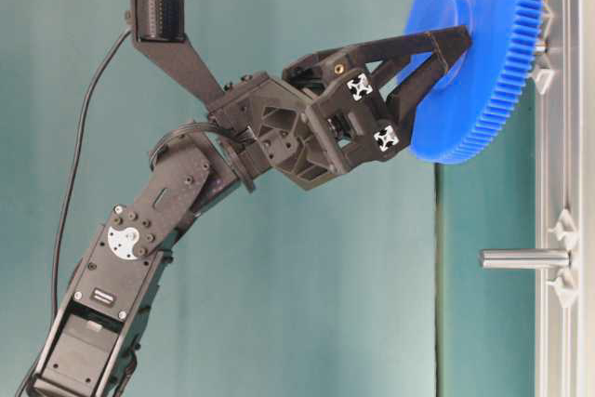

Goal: Insert the large gear onto the shaft.

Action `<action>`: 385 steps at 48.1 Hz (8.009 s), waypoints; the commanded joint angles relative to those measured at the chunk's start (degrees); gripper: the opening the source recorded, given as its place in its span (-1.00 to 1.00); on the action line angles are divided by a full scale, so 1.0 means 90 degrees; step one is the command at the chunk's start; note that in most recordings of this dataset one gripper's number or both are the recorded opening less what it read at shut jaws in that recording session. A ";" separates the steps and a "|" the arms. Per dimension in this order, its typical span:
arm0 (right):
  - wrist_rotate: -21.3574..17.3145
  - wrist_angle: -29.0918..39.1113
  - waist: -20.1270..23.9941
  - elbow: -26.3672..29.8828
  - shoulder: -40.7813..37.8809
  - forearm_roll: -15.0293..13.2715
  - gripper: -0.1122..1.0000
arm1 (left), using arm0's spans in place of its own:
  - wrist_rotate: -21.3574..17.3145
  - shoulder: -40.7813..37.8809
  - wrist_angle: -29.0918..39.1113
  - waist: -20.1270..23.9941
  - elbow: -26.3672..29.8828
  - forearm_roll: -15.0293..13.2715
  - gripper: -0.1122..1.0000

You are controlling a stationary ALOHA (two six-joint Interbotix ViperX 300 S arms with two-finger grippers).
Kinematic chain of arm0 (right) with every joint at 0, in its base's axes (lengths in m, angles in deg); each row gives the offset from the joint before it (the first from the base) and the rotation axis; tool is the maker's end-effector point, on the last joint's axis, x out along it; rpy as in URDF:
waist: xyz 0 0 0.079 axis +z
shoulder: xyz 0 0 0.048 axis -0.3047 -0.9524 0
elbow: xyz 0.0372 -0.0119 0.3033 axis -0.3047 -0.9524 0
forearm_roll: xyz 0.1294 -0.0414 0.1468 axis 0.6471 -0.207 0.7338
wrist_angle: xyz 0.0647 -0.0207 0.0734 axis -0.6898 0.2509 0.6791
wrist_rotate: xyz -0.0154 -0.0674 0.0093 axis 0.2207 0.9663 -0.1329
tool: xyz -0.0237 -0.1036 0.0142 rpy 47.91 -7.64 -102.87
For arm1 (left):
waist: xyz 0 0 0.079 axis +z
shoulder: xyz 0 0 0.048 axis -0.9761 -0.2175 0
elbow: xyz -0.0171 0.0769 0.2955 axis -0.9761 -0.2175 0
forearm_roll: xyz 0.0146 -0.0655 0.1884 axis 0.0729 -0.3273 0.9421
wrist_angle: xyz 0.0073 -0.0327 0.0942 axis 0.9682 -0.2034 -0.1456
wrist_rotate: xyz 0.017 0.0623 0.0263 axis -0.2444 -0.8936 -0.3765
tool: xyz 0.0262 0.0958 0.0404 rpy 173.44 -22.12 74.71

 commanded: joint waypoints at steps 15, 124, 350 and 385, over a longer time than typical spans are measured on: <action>-0.0059 -0.0068 -0.0010 0.0059 -0.0039 0.0010 0.45 | 0.0049 0.0186 -0.0039 0.0215 0.0078 0.0029 0.60; -0.0068 -0.0273 -0.0020 -0.0039 0.0000 0.0020 0.45 | 0.0322 -0.0313 0.1592 0.0146 0.1094 0.0010 0.75; -0.0068 0.0410 -0.0107 -0.0244 0.0479 0.0039 0.45 | 0.2246 0.4063 -0.0020 -0.0527 -0.2842 0.0010 0.84; -0.0371 0.0400 -0.0117 -0.0371 0.0518 0.0020 0.45 | 0.2187 0.5020 -0.1152 -0.0723 -0.4355 0.0010 0.84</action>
